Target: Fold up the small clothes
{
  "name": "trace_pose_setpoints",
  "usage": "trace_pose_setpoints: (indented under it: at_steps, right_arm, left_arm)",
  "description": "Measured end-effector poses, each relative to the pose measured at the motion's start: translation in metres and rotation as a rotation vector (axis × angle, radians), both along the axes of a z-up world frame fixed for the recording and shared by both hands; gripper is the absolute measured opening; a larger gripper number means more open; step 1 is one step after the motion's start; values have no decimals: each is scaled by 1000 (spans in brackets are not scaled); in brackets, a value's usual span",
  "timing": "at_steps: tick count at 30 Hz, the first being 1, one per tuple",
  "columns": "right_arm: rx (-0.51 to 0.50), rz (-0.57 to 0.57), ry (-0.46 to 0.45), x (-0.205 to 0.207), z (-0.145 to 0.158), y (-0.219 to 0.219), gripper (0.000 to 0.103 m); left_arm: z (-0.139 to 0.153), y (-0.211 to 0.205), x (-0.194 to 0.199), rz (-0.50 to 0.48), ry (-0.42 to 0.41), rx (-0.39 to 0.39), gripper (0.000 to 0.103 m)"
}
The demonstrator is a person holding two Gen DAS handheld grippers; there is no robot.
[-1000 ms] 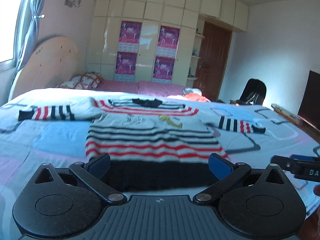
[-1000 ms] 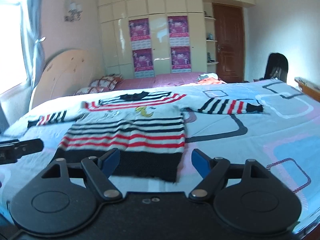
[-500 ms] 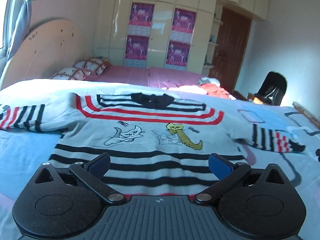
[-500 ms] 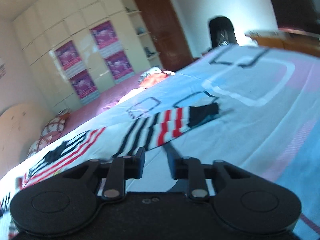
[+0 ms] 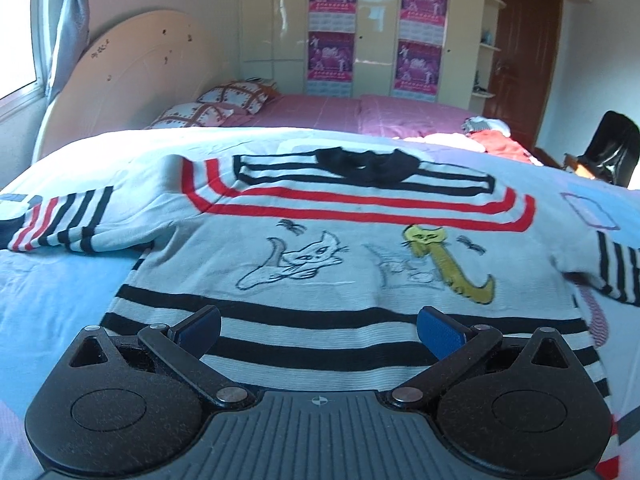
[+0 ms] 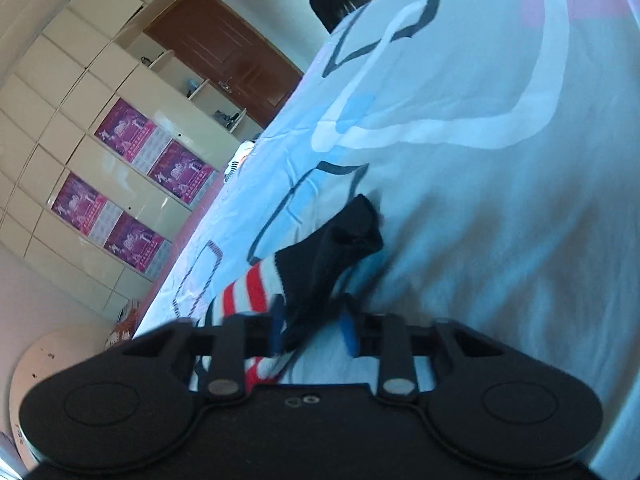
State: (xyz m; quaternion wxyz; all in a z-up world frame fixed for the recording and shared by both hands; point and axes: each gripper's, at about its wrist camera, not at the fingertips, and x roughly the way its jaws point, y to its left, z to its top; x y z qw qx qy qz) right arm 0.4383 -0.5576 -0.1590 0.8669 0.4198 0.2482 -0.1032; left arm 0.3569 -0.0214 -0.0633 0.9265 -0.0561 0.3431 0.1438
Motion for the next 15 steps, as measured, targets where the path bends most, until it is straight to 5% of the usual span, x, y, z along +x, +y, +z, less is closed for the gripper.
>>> trace_pose_setpoints:
  at_steps: [15]
  right_arm:
    - [-21,36,-25,5,1,-12,4]
  left_arm:
    - [0,16,26,55,18,29,103]
